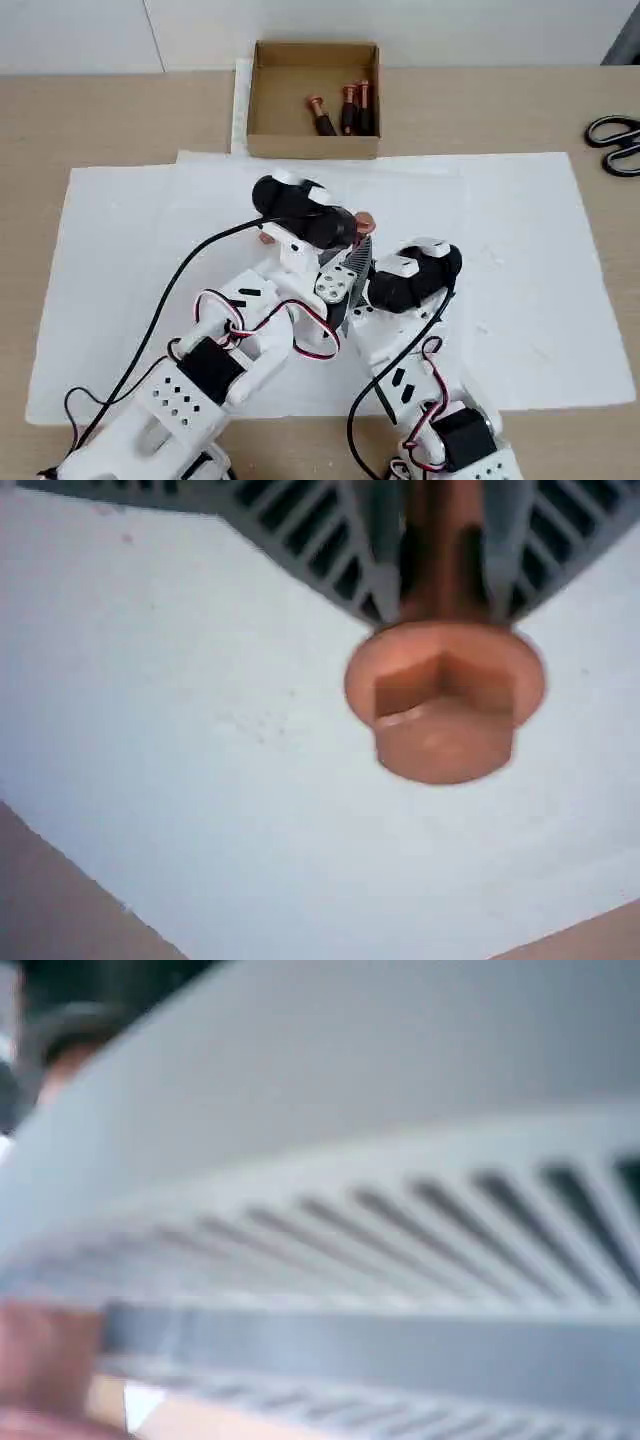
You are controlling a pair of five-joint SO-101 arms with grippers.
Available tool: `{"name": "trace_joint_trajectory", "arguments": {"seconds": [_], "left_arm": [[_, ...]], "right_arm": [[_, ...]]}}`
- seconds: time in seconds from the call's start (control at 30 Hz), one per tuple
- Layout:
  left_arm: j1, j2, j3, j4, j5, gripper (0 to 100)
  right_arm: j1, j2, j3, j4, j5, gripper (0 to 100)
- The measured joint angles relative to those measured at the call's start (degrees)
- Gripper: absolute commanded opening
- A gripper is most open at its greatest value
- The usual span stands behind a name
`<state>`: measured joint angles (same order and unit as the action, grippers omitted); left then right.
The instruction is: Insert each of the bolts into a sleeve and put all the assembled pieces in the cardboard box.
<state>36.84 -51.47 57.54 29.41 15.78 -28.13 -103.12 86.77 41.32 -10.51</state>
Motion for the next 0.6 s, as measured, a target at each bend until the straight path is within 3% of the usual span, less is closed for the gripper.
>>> {"name": "trace_joint_trajectory", "arguments": {"seconds": [0.6], "left_arm": [[-0.09, -0.44, -0.18, 6.86, 0.0, 1]], "right_arm": [[-0.18, 0.0, 0.09, 0.0, 0.0, 0.3]]}}
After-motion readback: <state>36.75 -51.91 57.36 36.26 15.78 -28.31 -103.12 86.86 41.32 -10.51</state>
